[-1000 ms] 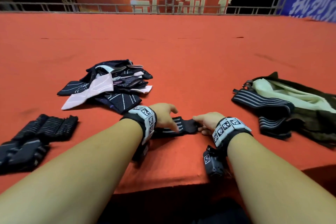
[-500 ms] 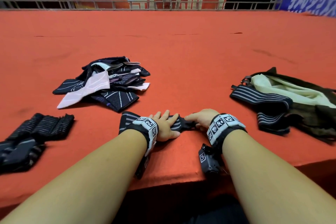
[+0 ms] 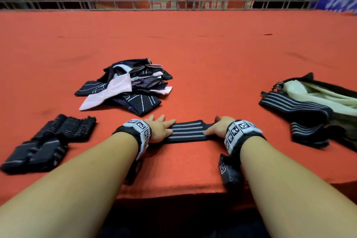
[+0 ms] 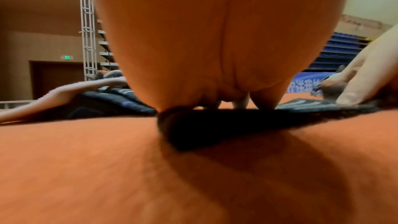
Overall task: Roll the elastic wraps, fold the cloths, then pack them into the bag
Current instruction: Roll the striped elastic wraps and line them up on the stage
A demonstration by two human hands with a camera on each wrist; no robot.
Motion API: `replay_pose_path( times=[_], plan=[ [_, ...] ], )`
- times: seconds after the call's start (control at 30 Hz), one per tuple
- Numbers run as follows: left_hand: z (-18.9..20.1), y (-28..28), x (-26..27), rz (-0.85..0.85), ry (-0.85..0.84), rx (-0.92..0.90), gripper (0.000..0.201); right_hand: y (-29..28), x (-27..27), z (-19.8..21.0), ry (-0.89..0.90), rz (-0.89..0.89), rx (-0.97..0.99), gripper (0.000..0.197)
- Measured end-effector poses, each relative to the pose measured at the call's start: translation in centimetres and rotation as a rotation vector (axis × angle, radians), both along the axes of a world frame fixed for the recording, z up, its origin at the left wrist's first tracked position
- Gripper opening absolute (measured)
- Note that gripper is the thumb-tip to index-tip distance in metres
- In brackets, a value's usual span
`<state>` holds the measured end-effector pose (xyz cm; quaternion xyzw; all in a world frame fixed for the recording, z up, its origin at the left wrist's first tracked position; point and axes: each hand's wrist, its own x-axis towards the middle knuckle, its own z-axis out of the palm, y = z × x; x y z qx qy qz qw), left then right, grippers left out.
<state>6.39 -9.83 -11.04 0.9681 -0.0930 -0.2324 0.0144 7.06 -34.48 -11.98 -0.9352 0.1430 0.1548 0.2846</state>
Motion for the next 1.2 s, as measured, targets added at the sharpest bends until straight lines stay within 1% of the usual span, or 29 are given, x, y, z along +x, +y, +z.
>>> replay_pose_path(
  times=[0.03,0.17,0.33,0.4,0.43,0.5,0.53,0.57,0.6,0.67,0.73,0.77,0.87,0.93,0.97,1.0,1.07,1.13,1.2],
  plan=[
    [-0.2,1.0,-0.3,0.014,0.009,0.005,0.056,0.1,0.0,0.0,-0.005,0.0,-0.004,0.069],
    [-0.6,2.8,-0.4,0.046,0.01,-0.11,0.056,0.2,0.0,0.1,-0.001,0.012,-0.014,0.083],
    [-0.3,2.8,0.4,0.035,0.047,-0.1,0.059,0.2,0.0,0.3,0.017,0.029,-0.054,0.074],
    [0.2,3.3,0.7,0.049,0.042,-0.18,0.059,0.3,-0.1,0.6,0.031,0.03,-0.054,0.07],
    [0.6,3.6,0.9,0.079,0.006,-0.236,0.054,0.3,-0.1,0.7,0.033,0.023,-0.049,0.069],
    [1.3,4.4,1.2,0.147,-0.097,-0.297,0.034,0.2,-0.2,0.7,0.034,0.013,-0.04,0.07],
    [1.7,4.6,1.2,0.171,-0.123,-0.314,0.024,0.3,-0.3,0.7,0.03,0.006,-0.028,0.071],
    [2.0,4.8,1.3,0.18,-0.133,-0.326,0.019,0.4,-0.3,0.6,0.021,0.003,-0.009,0.071],
    [2.2,4.8,1.2,0.182,-0.136,-0.328,0.019,0.5,-0.2,0.5,0.011,-0.001,0.008,0.069],
    [2.8,4.7,0.8,0.192,-0.125,-0.318,0.022,0.7,-0.4,0.7,-0.009,-0.01,0.028,0.059],
    [3.4,4.6,0.4,0.205,-0.083,-0.333,0.023,1.1,-0.7,1.1,-0.02,-0.01,0.033,0.053],
    [3.6,4.7,0.3,0.212,-0.052,-0.363,0.025,1.4,-0.9,1.3,-0.026,-0.005,0.028,0.056],
    [4.4,4.7,-0.4,0.24,0.094,-0.496,0.029,2.2,-1.6,2.3,-0.056,0.044,0.004,0.068],
    [4.8,5.1,-0.9,0.285,0.178,-0.61,0.038,2.5,-1.4,2.9,-0.084,0.048,0.025,0.067],
    [5.1,5.2,-1.3,0.304,0.219,-0.689,0.041,2.6,-1.0,3.3,-0.104,0.028,0.091,0.063],
    [5.4,5.3,-1.7,0.303,0.254,-0.76,0.04,2.7,-0.6,3.7,-0.128,-0.006,0.185,0.058],
    [6.1,5.1,-2.7,0.277,0.294,-0.872,0.026,2.7,0.2,4.9,-0.176,-0.083,0.324,0.052],
    [6.4,4.6,-3.7,0.261,0.344,-1.008,0.012,2.8,1.0,5.7,-0.234,-0.111,0.351,0.051],
    [6.2,4.1,-4.8,0.266,0.444,-1.127,0.01,2.9,1.8,5.4,-0.264,-0.118,0.343,0.058]
  ],
)
